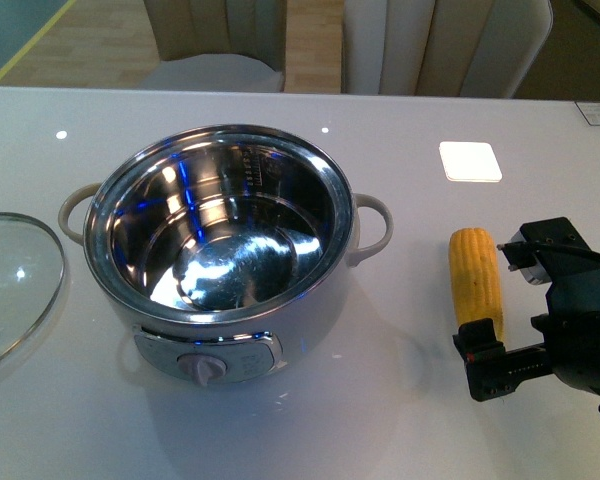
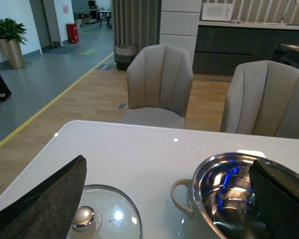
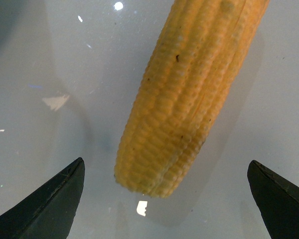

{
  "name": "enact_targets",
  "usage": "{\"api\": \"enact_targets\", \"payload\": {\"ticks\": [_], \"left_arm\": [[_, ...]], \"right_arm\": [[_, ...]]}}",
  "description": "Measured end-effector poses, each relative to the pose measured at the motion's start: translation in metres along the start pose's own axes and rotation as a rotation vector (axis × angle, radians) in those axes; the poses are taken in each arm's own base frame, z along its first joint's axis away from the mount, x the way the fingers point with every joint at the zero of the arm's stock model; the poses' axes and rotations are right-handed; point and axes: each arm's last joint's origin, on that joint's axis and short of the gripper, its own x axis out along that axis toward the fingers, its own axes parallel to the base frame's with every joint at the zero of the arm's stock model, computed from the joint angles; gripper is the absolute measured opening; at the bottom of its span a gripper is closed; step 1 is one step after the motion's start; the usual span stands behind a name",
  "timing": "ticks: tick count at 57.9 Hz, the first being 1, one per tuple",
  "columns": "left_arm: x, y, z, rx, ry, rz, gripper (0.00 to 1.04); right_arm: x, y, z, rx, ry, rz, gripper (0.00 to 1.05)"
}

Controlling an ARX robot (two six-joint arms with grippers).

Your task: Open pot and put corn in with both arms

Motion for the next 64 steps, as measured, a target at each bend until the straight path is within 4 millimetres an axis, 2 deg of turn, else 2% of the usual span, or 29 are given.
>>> {"api": "enact_targets", "payload": {"ticks": [20,22,37,44,50,64], "left_arm": [[0.000,0.000,0.000,0.000,0.000,0.000,0.98],[0.000,0.000,0.000,0.000,0.000,0.000,0.98],[0.000,0.000,0.000,0.000,0.000,0.000,0.98],[0.000,0.000,0.000,0.000,0.000,0.000,0.98],[0.000,0.000,0.000,0.000,0.000,0.000,0.98],[0.000,0.000,0.000,0.000,0.000,0.000,0.98]], "right_arm": [[0.025,0.001,0.001,0.025,-0.010,-0.014,0.95],[0.027,0.001,-0.001,0.034,0.007,-0.015,0.87],[0.023,-0.006,-0.014,0.061,0.059,-0.019,0.49],[0.008,-0.015,-0.023,0.075,0.067,-0.021,0.32],[-0.012,-0.023,-0.024,0.084,0.055,-0.017,0.23],[-0.059,-0.036,-0.022,0.049,0.014,0.020,0.14]]}}
